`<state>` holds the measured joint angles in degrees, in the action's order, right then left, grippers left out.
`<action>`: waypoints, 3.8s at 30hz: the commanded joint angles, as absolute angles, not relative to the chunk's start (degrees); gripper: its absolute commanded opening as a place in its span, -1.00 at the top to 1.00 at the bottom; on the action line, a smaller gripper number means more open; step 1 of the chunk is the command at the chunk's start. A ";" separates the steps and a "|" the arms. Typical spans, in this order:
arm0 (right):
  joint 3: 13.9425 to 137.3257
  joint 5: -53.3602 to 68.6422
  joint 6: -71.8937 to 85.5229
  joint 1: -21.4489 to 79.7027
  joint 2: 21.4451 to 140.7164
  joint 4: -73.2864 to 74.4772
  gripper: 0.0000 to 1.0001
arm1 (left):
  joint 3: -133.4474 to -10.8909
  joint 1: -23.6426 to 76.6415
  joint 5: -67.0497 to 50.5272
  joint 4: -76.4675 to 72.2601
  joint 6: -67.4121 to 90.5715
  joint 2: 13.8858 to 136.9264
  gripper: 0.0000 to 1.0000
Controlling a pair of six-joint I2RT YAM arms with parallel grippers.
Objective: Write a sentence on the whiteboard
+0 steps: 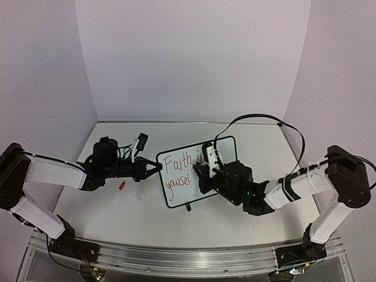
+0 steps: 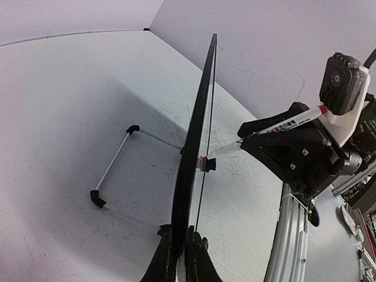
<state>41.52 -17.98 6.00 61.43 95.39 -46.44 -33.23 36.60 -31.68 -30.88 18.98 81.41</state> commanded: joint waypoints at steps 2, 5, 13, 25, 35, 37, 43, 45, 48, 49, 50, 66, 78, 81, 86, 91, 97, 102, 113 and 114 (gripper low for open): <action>43.20 -18.21 5.87 61.26 96.51 -45.67 1.00 | -33.74 36.47 -30.82 -30.49 16.51 79.61 1.00; 42.88 -17.78 6.49 61.30 96.44 -44.68 1.00 | -33.75 36.49 -30.82 -30.49 16.52 79.63 1.00; 41.76 -16.70 8.86 61.50 96.50 -42.66 1.00 | -33.82 36.47 -30.89 -30.48 16.43 79.63 1.00; 40.24 -16.49 11.89 62.48 96.94 -39.91 1.00 | -33.57 36.47 -30.77 -30.50 16.33 79.45 1.00; 41.26 -15.72 12.99 63.48 98.61 -37.76 1.00 | -33.45 36.47 -30.68 -30.49 16.32 79.28 1.00; 41.84 -15.49 12.85 63.64 98.91 -37.28 1.00 | -33.49 36.47 -30.67 -30.50 16.34 79.22 1.00; 40.93 -11.58 12.31 63.72 94.75 -41.02 1.00 | -33.69 36.48 -30.78 -30.47 16.42 79.60 1.00; 40.63 -12.86 11.62 63.66 92.63 -41.61 1.00 | -33.82 36.48 -30.81 -30.50 16.46 79.69 1.00; 40.31 -14.16 10.28 62.96 91.19 -42.11 1.00 | -33.92 36.48 -30.82 -30.49 16.52 79.63 1.00; 40.26 -14.52 10.12 62.57 91.31 -42.23 1.00 | -33.93 36.49 -30.89 -30.46 16.52 79.63 1.00; 40.40 -14.96 9.76 62.27 91.59 -42.27 1.00 | -33.93 36.48 -30.90 -30.42 16.52 79.63 1.00; 41.84 -13.00 7.82 61.56 93.40 -44.20 1.00 | -34.04 36.48 -30.77 -30.20 16.58 79.48 1.00; 43.18 -12.69 8.33 61.52 96.23 -44.91 1.00 | -33.89 36.47 -30.68 -29.93 16.53 79.11 1.00; 43.17 -13.98 8.44 61.52 96.60 -44.65 1.00 | -33.87 36.48 -30.69 -29.93 16.52 79.11 1.00; 43.26 -19.29 8.75 61.55 96.59 -43.22 1.00 | -33.82 36.47 -30.60 -29.88 16.43 79.02 1.00; 42.64 -24.00 8.95 61.60 95.40 -41.61 1.00 | -33.58 36.48 -30.42 -29.88 16.27 79.19 1.00; 33.71 -14.67 7.09 61.61 79.65 -46.13 1.00 | -33.58 36.49 -30.26 -29.79 16.34 79.28 1.00; 30.83 -11.13 1.38 59.99 74.83 -46.34 1.00 | -33.28 36.49 -29.73 -29.72 16.25 79.20 1.00; 37.77 -6.88 -1.59 59.67 83.05 -43.33 1.00 | -33.30 36.48 -27.89 -28.69 15.72 78.57 1.00; 37.43 -6.97 -1.14 59.66 83.40 -43.33 1.00 | -33.31 36.49 -27.84 -28.58 15.73 78.60 1.00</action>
<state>35.09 -9.59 -0.24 59.55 82.10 -42.43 -33.17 36.60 -31.01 -29.27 17.98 80.23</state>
